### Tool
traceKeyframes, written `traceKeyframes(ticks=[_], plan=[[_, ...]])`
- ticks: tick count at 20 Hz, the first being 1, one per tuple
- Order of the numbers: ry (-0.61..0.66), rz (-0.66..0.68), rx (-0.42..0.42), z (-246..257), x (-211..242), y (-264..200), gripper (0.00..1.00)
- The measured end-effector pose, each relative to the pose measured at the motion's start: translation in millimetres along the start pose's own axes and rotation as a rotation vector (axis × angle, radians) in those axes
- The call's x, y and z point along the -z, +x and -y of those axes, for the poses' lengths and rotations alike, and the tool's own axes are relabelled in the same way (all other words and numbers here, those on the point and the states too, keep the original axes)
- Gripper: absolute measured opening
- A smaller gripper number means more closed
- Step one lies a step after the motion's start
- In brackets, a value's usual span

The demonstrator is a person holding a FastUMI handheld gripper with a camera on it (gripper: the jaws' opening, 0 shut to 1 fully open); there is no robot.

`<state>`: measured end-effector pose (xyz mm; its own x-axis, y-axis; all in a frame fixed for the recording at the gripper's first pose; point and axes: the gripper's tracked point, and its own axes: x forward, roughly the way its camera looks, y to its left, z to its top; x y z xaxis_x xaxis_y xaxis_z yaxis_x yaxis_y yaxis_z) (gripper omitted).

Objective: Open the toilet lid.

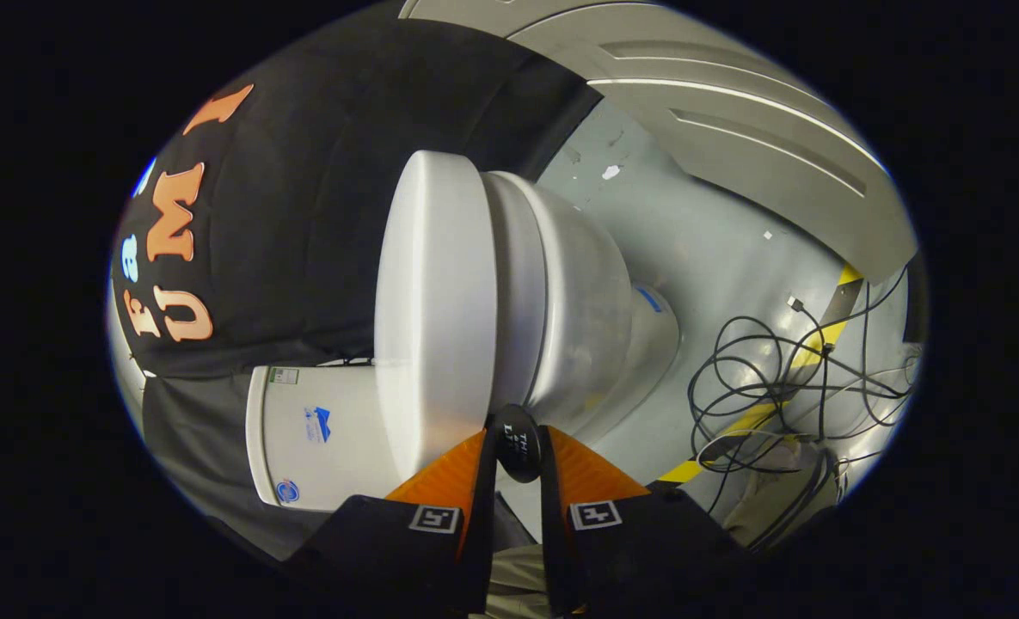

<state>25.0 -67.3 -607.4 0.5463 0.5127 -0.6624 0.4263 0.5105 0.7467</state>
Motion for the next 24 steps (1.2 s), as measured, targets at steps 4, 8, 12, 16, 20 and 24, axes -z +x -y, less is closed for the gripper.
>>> traceKeyframes(ticks=[4, 8, 12, 16, 20, 24], plan=[[0.059, 0.047, -0.045, -8.0, -2.0, -2.9, 0.10], [0.019, 0.086, 0.004, -20.7, -0.8, -10.8, 0.08], [-0.077, 0.132, -0.015, -58.8, -2.6, -27.9, 0.08], [-0.171, 0.200, -0.024, -103.5, -1.7, -38.7, 0.08], [-0.264, 0.231, -0.038, -151.1, 15.1, -47.1, 0.08], [-0.354, 0.254, -0.008, -187.9, 25.4, -48.7, 0.08]])
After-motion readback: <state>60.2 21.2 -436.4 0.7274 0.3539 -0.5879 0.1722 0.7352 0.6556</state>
